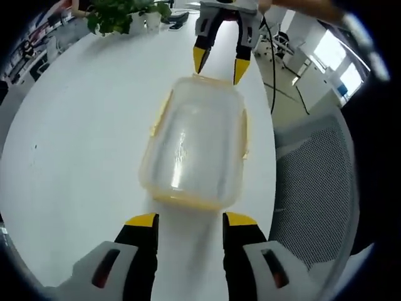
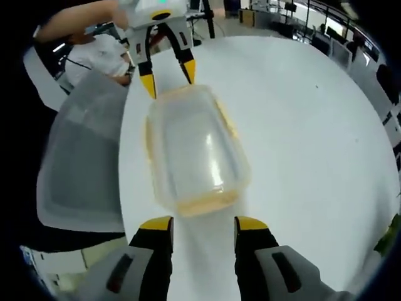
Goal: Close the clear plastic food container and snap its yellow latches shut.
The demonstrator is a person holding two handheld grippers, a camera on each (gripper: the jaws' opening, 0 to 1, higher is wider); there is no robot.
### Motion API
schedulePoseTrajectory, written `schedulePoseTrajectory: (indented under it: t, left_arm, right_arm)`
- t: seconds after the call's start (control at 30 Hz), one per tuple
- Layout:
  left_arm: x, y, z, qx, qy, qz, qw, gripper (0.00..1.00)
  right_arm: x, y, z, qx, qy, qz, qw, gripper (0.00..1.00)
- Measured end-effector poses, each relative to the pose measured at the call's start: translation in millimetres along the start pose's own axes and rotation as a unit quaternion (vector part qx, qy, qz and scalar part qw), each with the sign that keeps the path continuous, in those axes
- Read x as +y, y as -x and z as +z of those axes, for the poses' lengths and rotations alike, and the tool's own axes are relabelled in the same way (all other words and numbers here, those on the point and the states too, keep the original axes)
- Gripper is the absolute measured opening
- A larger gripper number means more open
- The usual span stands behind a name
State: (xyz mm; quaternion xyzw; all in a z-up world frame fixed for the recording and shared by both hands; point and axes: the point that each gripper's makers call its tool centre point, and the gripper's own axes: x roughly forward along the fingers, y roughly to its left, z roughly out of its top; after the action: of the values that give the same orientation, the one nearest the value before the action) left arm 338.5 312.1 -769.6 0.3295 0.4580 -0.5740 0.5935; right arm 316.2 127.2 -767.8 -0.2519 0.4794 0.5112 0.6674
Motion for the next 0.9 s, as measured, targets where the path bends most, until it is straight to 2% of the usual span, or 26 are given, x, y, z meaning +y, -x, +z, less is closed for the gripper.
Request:
schedulePoseTrajectory:
  t: [0.07, 0.3, 0.5, 0.7, 0.9]
  left_arm:
    - [-0.2, 0.0, -0.3, -0.001, 0.002, 0.001, 1.0000, 0.39]
    - [0.1, 4.2, -0.2, -0.015, 0.042, -0.007, 0.9990, 0.41]
    - [-1.5, 6.0, 7.8, -0.044, 0.089, -0.019, 0.9949, 0.42]
    - [1.6, 4.8, 14.5, -0.066, 0.158, -0.021, 0.9850, 0.42]
    - [1.7, 5.1, 13.9, -0.068, 0.191, -0.022, 0.9789, 0.43]
  right_arm:
    - [-0.8, 0.4, -0.3, -0.001, -0.001, -0.002, 1.0000, 0.36]
    - [-4.0, 2.3, 4.1, -0.012, -0.044, -0.006, 0.9990, 0.36]
    - [-7.0, 3.8, 8.2, -0.026, -0.074, -0.008, 0.9969, 0.34]
    - [-9.8, 4.9, 9.1, -0.043, -0.113, -0.008, 0.9926, 0.33]
    - [-8.5, 2.9, 6.7, -0.045, -0.127, -0.010, 0.9909, 0.31]
